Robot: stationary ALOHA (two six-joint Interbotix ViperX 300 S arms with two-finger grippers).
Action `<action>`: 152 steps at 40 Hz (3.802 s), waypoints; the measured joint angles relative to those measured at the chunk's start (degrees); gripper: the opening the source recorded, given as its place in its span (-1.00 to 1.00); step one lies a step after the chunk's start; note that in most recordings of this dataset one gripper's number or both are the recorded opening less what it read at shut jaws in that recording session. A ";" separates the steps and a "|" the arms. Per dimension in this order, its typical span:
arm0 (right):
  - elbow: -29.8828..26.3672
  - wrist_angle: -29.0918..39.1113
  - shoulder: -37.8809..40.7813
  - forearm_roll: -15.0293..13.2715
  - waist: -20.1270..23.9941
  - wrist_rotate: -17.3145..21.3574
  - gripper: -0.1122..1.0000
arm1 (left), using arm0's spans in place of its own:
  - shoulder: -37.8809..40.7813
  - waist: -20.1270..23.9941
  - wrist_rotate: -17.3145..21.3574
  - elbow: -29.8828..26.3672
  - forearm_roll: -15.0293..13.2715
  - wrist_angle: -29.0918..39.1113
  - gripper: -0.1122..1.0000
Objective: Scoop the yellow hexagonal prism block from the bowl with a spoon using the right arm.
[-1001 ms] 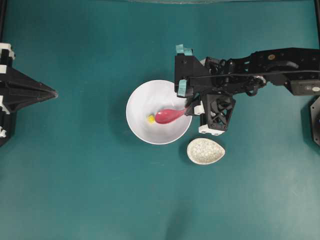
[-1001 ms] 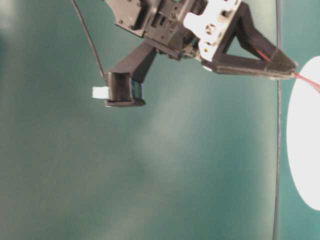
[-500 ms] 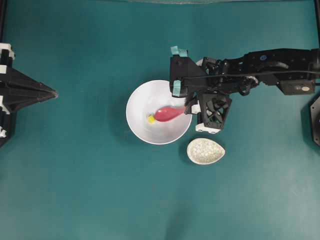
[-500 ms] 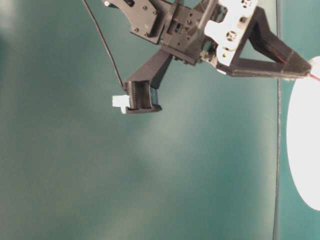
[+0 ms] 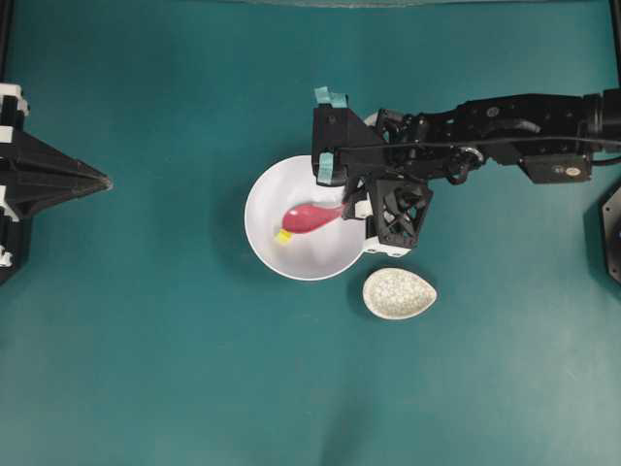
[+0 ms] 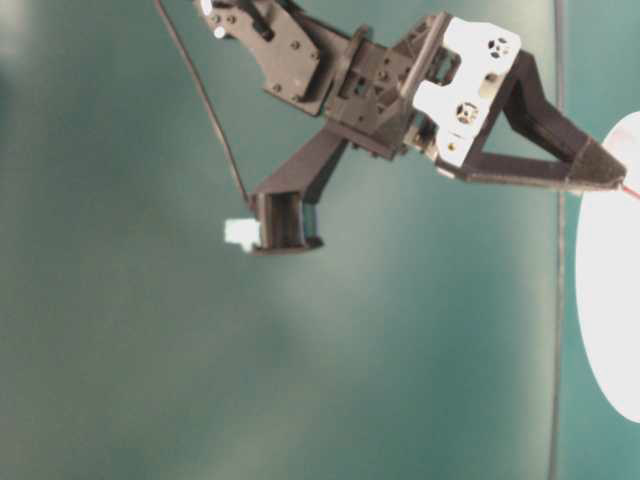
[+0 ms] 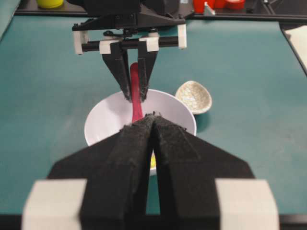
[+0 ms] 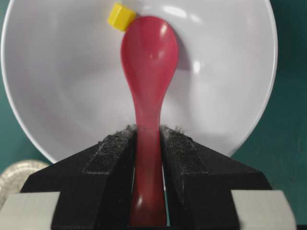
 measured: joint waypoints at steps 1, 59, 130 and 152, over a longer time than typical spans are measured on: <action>0.00 -0.26 0.00 0.00 0.00 -0.09 -0.37 | 0.00 -0.09 0.00 0.00 0.00 0.00 -0.79; -1.14 -2.02 -5.27 0.88 1.32 3.60 -0.37 | -0.09 0.00 0.09 0.09 0.00 0.62 -0.79; -10.99 26.72 3.08 -3.52 0.79 13.10 -0.37 | 0.18 2.37 0.00 0.00 0.00 -0.35 -0.79; -13.71 25.84 5.54 -3.69 1.58 12.13 -0.37 | 0.18 2.37 0.00 0.00 0.00 -0.44 -0.79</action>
